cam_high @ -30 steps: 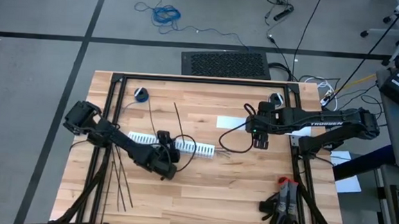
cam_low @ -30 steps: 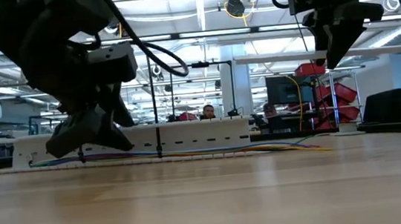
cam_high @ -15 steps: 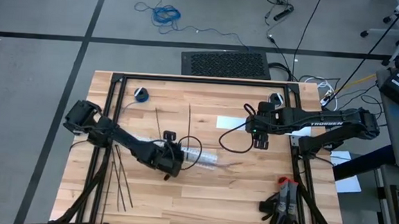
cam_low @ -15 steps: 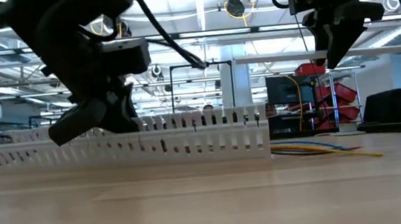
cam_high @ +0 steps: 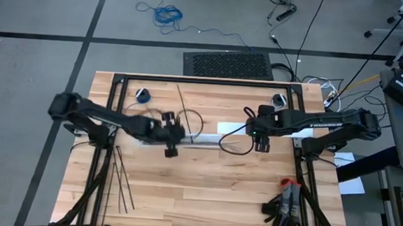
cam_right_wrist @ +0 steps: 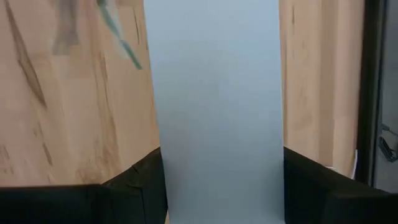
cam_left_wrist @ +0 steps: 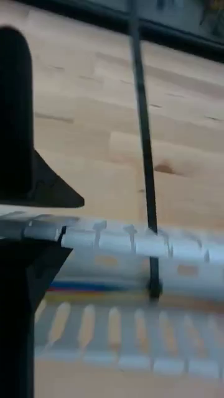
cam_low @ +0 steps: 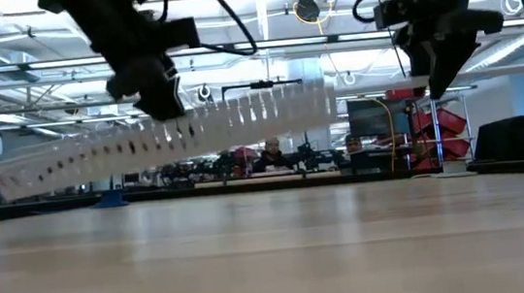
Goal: Ziptie cables
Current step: Close the white cable duct
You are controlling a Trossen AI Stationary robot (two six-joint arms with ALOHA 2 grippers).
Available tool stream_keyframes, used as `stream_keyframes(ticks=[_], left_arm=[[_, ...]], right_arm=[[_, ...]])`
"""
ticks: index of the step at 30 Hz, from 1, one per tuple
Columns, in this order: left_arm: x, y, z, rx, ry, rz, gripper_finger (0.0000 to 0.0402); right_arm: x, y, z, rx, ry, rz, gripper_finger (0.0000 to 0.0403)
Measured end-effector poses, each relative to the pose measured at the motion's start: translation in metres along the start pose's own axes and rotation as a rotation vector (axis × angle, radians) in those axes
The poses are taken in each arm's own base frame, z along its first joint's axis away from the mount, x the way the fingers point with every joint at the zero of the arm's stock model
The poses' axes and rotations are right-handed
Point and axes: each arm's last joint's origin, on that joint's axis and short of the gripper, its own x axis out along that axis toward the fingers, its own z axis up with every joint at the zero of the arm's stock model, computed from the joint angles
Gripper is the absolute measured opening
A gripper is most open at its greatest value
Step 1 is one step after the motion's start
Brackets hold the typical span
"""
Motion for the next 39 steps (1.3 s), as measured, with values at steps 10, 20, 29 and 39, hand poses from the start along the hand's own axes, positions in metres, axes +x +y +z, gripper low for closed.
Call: stream_keyframes(ticks=[10, 20, 29, 39], left_arm=[[0.019, 0.02, -0.028, -0.085, 0.041, -0.096, 0.0117], [0.02, 0.019, -0.014, -0.059, -0.114, -0.109, 0.0119], [0.019, 0.015, 0.005, 0.115, -0.293, -0.3, 0.0159], [0.052, 0.015, 0.008, 0.183, -0.329, -0.301, 0.0297]], right_arm=[[0.027, 0.008, 0.01, -0.033, 0.076, 0.003, 0.0216], [0.028, 0.004, 0.01, 0.01, 0.082, -0.078, 0.0216], [0.024, 0.011, 0.007, 0.062, 0.088, -0.13, 0.0216], [0.01, 0.056, 0.002, 0.01, 0.019, -0.065, 0.0226]])
